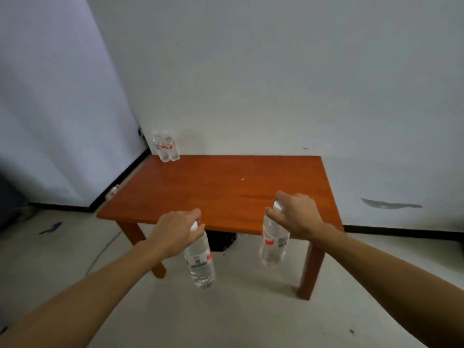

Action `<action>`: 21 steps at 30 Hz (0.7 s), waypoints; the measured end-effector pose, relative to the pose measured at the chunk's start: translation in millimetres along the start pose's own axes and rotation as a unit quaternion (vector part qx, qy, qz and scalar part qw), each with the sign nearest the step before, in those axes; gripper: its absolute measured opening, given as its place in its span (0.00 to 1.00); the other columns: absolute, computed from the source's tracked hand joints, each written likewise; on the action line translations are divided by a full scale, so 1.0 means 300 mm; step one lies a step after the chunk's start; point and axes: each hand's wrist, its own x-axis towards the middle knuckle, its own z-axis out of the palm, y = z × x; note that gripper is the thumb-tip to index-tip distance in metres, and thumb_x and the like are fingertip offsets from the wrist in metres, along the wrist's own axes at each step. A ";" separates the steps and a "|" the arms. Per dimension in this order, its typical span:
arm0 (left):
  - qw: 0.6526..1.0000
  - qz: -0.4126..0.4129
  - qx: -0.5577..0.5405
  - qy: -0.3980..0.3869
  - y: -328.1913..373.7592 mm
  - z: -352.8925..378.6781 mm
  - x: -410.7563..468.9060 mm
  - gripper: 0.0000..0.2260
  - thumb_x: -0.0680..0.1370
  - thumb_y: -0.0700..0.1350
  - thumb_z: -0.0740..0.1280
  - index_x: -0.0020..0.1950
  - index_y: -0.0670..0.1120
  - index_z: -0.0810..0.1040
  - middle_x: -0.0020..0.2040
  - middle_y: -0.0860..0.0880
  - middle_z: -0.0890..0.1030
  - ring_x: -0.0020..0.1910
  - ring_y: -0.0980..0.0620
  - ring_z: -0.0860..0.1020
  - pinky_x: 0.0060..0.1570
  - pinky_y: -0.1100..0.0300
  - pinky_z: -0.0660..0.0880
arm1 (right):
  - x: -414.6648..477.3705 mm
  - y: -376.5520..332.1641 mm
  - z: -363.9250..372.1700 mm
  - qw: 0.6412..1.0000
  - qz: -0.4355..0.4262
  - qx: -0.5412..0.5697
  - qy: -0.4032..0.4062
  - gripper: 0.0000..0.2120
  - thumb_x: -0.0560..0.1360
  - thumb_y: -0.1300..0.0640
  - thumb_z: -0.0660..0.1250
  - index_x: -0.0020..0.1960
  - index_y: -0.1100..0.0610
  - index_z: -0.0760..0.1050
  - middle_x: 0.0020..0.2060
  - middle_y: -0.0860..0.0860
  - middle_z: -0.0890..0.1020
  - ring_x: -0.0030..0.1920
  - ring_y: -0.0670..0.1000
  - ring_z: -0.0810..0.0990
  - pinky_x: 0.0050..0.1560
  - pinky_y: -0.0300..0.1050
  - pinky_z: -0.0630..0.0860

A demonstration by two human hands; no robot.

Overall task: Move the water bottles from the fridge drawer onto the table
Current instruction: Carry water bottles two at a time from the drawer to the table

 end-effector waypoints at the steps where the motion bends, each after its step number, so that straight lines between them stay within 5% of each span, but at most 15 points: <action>1: 1.000 -0.012 -0.002 -0.005 -0.045 -0.001 0.025 0.09 0.79 0.56 0.59 0.45 0.53 0.69 0.36 0.54 0.76 0.33 0.55 0.75 0.34 0.58 0.72 | 0.073 -0.017 0.032 1.000 -0.013 0.004 -0.009 0.15 0.77 0.40 0.61 0.42 0.51 0.67 0.28 0.43 0.69 0.27 0.42 0.69 0.26 0.35 0.62; 11: 0.985 -0.165 -0.039 0.004 -0.526 0.021 0.192 0.09 0.78 0.56 0.62 0.45 0.52 0.70 0.36 0.54 0.77 0.34 0.56 0.76 0.31 0.65 0.68 | 0.697 -0.269 0.312 0.993 -0.090 0.005 -0.080 0.19 0.77 0.38 0.59 0.55 0.53 0.72 0.37 0.46 0.77 0.32 0.43 0.75 0.30 0.35 0.70; 21: 0.993 -0.098 -0.041 -0.044 -1.140 0.101 0.456 0.08 0.78 0.57 0.62 0.46 0.54 0.70 0.37 0.56 0.74 0.34 0.58 0.73 0.33 0.68 0.66 | 1.177 -0.549 0.656 0.997 -0.039 0.007 -0.071 0.19 0.77 0.37 0.59 0.55 0.51 0.73 0.37 0.44 0.76 0.31 0.41 0.74 0.29 0.32 0.69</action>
